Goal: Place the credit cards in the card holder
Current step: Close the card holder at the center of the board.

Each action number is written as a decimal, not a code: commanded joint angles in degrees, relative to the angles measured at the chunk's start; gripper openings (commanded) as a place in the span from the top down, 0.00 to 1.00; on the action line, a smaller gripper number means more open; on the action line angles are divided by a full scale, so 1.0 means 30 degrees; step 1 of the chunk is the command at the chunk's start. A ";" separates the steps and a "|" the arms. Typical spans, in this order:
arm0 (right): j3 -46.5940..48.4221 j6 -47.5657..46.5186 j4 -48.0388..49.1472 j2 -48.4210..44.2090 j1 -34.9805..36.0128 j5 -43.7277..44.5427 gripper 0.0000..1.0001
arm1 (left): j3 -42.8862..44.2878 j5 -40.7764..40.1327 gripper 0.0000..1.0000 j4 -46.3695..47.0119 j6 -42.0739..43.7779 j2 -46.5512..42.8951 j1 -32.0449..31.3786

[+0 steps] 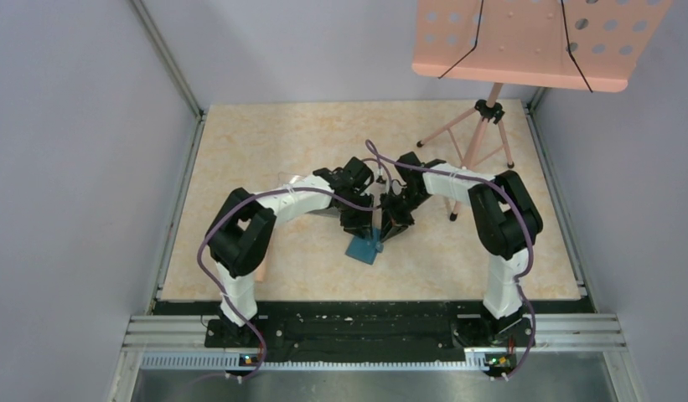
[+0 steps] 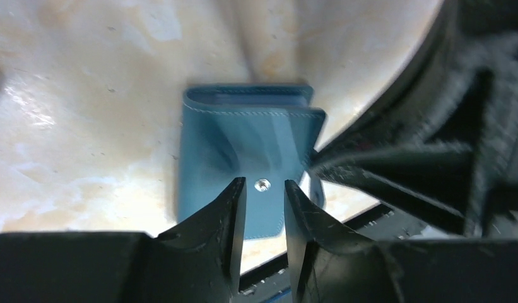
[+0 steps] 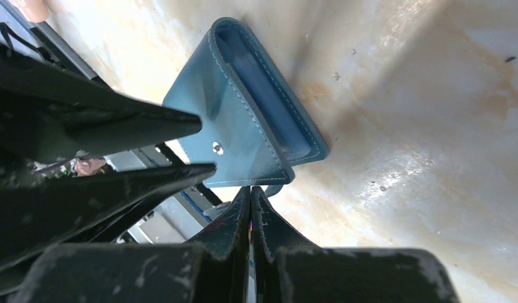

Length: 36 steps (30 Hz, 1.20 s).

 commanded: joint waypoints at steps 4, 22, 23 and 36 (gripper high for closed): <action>0.1102 0.0958 0.1520 0.0232 0.0207 0.0364 1.00 | -0.2530 0.4574 0.66 0.4024 -0.1597 -0.2663 0.1257; 0.1076 0.1042 0.1647 0.0999 0.0164 0.0354 1.00 | -0.2373 0.6546 0.68 0.4265 -0.1284 -0.0967 0.1337; 0.1051 0.1032 0.1660 0.1037 0.0185 0.0386 1.00 | -0.2302 0.6395 0.68 0.4148 -0.1187 -0.0921 0.1316; 0.0862 0.0954 0.1645 0.1268 0.0174 0.0465 1.00 | -0.2270 0.6700 0.89 0.4202 -0.0874 -0.0587 0.1057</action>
